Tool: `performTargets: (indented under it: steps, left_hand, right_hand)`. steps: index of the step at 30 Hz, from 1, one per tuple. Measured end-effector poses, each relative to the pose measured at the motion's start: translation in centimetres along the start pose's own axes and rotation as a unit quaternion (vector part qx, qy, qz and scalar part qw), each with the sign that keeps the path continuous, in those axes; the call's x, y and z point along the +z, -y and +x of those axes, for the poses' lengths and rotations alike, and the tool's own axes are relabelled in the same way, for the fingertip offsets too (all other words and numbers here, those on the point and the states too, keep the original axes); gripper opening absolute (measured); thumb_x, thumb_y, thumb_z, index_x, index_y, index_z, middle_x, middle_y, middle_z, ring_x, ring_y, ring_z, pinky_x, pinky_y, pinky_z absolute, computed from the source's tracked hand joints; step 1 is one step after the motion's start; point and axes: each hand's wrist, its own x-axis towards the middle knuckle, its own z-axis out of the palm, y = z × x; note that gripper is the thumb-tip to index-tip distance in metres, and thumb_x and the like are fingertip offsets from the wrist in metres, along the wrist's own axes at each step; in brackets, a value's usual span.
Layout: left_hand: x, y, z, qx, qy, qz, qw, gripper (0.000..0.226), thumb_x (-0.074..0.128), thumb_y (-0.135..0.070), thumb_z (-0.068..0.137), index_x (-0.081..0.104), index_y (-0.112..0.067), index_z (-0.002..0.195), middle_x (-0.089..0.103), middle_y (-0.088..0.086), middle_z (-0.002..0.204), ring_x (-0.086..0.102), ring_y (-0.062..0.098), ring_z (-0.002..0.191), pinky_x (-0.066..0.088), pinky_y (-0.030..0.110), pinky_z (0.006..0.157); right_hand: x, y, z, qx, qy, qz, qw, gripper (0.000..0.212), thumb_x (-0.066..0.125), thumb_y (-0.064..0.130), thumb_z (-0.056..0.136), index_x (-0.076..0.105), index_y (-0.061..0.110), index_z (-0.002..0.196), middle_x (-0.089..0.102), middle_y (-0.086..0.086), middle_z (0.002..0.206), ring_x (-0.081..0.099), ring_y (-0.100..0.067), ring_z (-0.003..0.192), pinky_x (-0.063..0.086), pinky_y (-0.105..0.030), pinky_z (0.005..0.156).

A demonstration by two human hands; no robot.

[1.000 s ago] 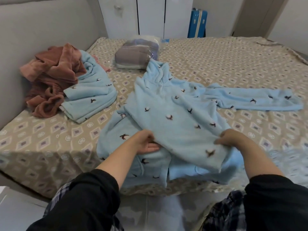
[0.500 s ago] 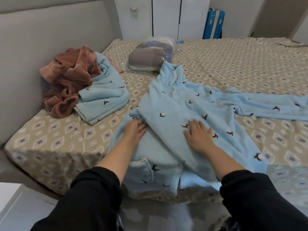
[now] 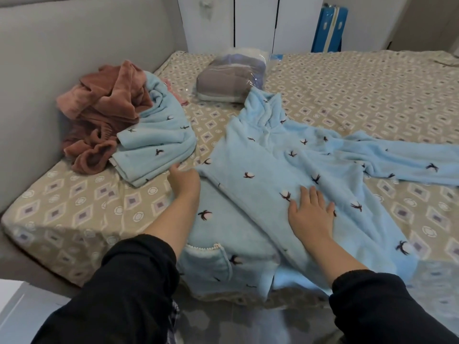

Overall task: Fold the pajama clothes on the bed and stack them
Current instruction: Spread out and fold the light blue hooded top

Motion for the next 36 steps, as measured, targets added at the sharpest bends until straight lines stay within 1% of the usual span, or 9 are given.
performTargets:
  steps: [3, 5, 7, 8, 15, 24, 29, 33, 36]
  left_hand:
    - [1.9, -0.7, -0.7, 0.237, 0.044, 0.191, 0.951, 0.053, 0.049, -0.011, 0.089, 0.041, -0.012, 0.141, 0.039, 0.012, 0.145, 0.032, 0.032, 0.134, 0.025, 0.037, 0.109]
    - [3.5, 0.1, -1.5, 0.381, 0.148, 0.379, 0.83, 0.058, 0.041, -0.028, 0.096, 0.025, -0.02, 0.151, 0.023, 0.008, 0.157, 0.016, 0.03, 0.144, 0.011, 0.044, 0.116]
    - [3.9, 2.4, -1.0, 0.403, 0.23, 0.543, 0.7, 0.062, 0.024, -0.049, 0.1, 0.006, -0.028, 0.154, 0.002, 0.0, 0.163, -0.004, 0.025, 0.149, -0.002, 0.05, 0.117]
    - [3.5, 3.3, -0.4, 0.373, 0.248, 0.573, 0.686, 0.064, 0.019, -0.055, 0.099, 0.001, -0.027, 0.154, -0.005, -0.002, 0.162, -0.009, 0.022, 0.149, -0.005, 0.05, 0.117]
    - [2.7, 5.6, 2.7, 0.322, 0.139, 0.529, 0.772, 0.072, 0.021, -0.054, 0.095, 0.005, -0.017, 0.155, -0.002, 0.0, 0.163, -0.008, 0.021, 0.148, -0.003, 0.05, 0.118]
    - [3.3, 6.3, 2.8, 0.282, 0.049, 0.484, 0.827, 0.071, 0.027, -0.044, 0.097, 0.003, -0.01, 0.154, 0.0, 0.007, 0.162, -0.006, 0.023, 0.149, -0.003, 0.046, 0.119]
    - [3.5, 6.5, 2.9, 0.265, 0.032, 0.476, 0.838, 0.071, 0.024, -0.043, 0.096, 0.001, -0.009, 0.154, -0.001, 0.008, 0.162, -0.006, 0.024, 0.149, -0.003, 0.045, 0.118]
    - [3.8, 6.7, 3.1, 0.265, 0.029, 0.473, 0.84, 0.07, 0.024, -0.044, 0.097, 0.003, -0.011, 0.154, 0.003, 0.007, 0.162, -0.003, 0.023, 0.149, -0.003, 0.046, 0.118]
    - [3.8, 6.7, 3.0, 0.262, 0.026, 0.471, 0.842, 0.069, 0.024, -0.044, 0.096, 0.003, -0.012, 0.154, 0.005, 0.006, 0.162, -0.001, 0.022, 0.149, -0.002, 0.046, 0.118]
  right_hand:
    - [-0.1, 0.2, 0.0, -0.003, 0.004, -0.013, 1.0, 0.061, 0.02, 0.044, 0.098, 0.014, 0.017, 0.153, 0.01, -0.007, 0.161, 0.006, -0.022, 0.147, 0.002, -0.052, 0.117]
    - [-0.2, 0.3, 0.0, -0.005, 0.007, -0.021, 1.0, 0.061, 0.019, 0.044, 0.099, 0.012, 0.017, 0.153, 0.008, -0.007, 0.161, 0.005, -0.022, 0.148, 0.001, -0.052, 0.117]
    - [-0.3, 0.2, -0.1, -0.002, 0.012, -0.03, 0.999, 0.062, 0.017, 0.045, 0.098, 0.01, 0.018, 0.154, 0.007, -0.005, 0.161, 0.004, -0.021, 0.148, 0.0, -0.052, 0.117]
    - [-0.3, 0.1, -0.1, 0.005, 0.013, -0.035, 0.999, 0.063, 0.016, 0.046, 0.098, 0.009, 0.02, 0.154, 0.006, -0.005, 0.161, 0.003, -0.021, 0.148, -0.002, -0.052, 0.117]
    - [-1.4, 2.2, 1.2, 0.059, 0.06, -0.056, 0.995, 0.062, 0.014, 0.045, 0.099, 0.005, 0.018, 0.154, -0.002, -0.007, 0.161, -0.004, -0.024, 0.148, -0.001, -0.064, 0.111]
    - [0.2, 9.9, 9.3, -0.331, 0.062, -0.03, 0.941, 0.052, 0.024, 0.041, 0.102, 0.015, 0.03, 0.153, 0.001, 0.006, 0.162, -0.001, -0.016, 0.149, -0.004, -0.045, 0.117]
    - [0.7, 10.4, 15.8, -0.012, 0.054, -0.004, 0.998, 0.06, 0.02, 0.037, 0.097, 0.019, 0.01, 0.151, 0.015, -0.005, 0.159, 0.008, -0.022, 0.146, 0.0, -0.058, 0.115]
    - [-0.1, 13.3, 19.2, -0.032, 0.066, 0.155, 0.985, 0.058, 0.035, 0.046, 0.097, 0.04, 0.003, 0.137, 0.041, -0.017, 0.142, 0.034, -0.034, 0.133, 0.026, -0.048, 0.108]
    - [-0.4, 15.1, 20.8, -0.036, 0.031, 0.158, 0.986, 0.063, 0.043, 0.057, 0.092, 0.047, 0.01, 0.134, 0.038, -0.017, 0.141, 0.033, -0.037, 0.13, 0.03, -0.045, 0.105]
